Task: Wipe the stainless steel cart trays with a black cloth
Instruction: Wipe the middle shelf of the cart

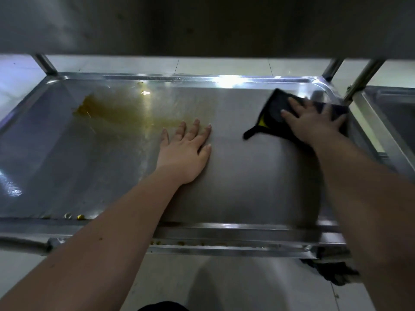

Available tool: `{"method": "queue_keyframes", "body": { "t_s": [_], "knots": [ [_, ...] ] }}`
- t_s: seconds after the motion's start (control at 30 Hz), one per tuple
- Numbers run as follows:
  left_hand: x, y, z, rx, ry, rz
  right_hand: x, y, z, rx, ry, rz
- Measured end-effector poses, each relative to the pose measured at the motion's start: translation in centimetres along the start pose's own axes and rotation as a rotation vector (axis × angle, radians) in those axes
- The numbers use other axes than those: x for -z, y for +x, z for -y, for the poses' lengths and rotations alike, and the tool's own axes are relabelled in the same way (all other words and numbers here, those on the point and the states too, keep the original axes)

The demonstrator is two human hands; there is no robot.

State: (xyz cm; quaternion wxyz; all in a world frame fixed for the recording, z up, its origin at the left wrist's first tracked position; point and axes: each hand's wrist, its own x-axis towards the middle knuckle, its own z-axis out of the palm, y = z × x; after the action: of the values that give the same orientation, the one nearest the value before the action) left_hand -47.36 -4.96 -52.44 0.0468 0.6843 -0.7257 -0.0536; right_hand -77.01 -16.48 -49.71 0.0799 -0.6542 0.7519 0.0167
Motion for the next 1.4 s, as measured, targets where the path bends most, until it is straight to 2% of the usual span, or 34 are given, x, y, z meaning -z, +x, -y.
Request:
{"method": "queue_keyframes", "body": {
  "t_s": [0.1, 0.17, 0.33, 0.4, 0.47, 0.57, 0.67, 0.8, 0.87, 1.0, 1.1, 1.33, 1.4],
  "knots": [
    [0.1, 0.1, -0.1, -0.007, 0.001, 0.009, 0.3, 0.2, -1.4, -0.143, -0.005, 0.019],
    [0.2, 0.1, -0.2, -0.005, 0.015, 0.013, 0.1, -0.1, 0.9, -0.105, 0.023, 0.007],
    [0.3, -0.1, -0.3, 0.003, 0.047, 0.010, -1.6, -3.1, 9.2, 0.369, -0.038, 0.024],
    [0.3, -0.1, -0.3, 0.006, 0.045, 0.022, -1.7, -3.4, 9.7, 0.479, -0.063, 0.039],
    [0.4, -0.1, -0.4, 0.005, 0.034, 0.027, -0.9, -2.2, 7.8, 0.467, -0.044, 0.046],
    [0.4, 0.0, -0.4, 0.012, 0.036, 0.029, 0.2, 0.6, 2.3, 0.231, 0.017, 0.013],
    [0.2, 0.1, -0.5, 0.014, 0.038, 0.025, 0.7, 2.0, -2.3, 0.038, -0.020, 0.003],
    [0.0, 0.2, -0.6, 0.009, 0.051, 0.012, 0.4, 2.0, -1.1, -0.048, -0.020, -0.005],
    [0.1, 0.3, -0.5, 0.003, 0.054, 0.018, 0.0, 1.3, 2.4, 0.033, 0.004, 0.003],
    [0.3, 0.3, -0.2, 0.026, 0.031, 0.022, -1.1, -1.3, 8.5, 0.312, 0.006, 0.033],
    [0.4, 0.1, -0.1, 0.151, 0.008, -0.024, -0.8, -3.6, 8.3, 0.331, 0.022, 0.094],
    [1.0, 0.1, -0.3, 0.134, -0.010, 0.059, -4.0, -20.4, 5.4, 0.445, -0.037, 0.086],
    [0.8, 0.1, -0.4, 0.135, -0.003, 0.056, -4.6, -22.4, 4.3, 0.483, -0.031, 0.109]
  ]
}}
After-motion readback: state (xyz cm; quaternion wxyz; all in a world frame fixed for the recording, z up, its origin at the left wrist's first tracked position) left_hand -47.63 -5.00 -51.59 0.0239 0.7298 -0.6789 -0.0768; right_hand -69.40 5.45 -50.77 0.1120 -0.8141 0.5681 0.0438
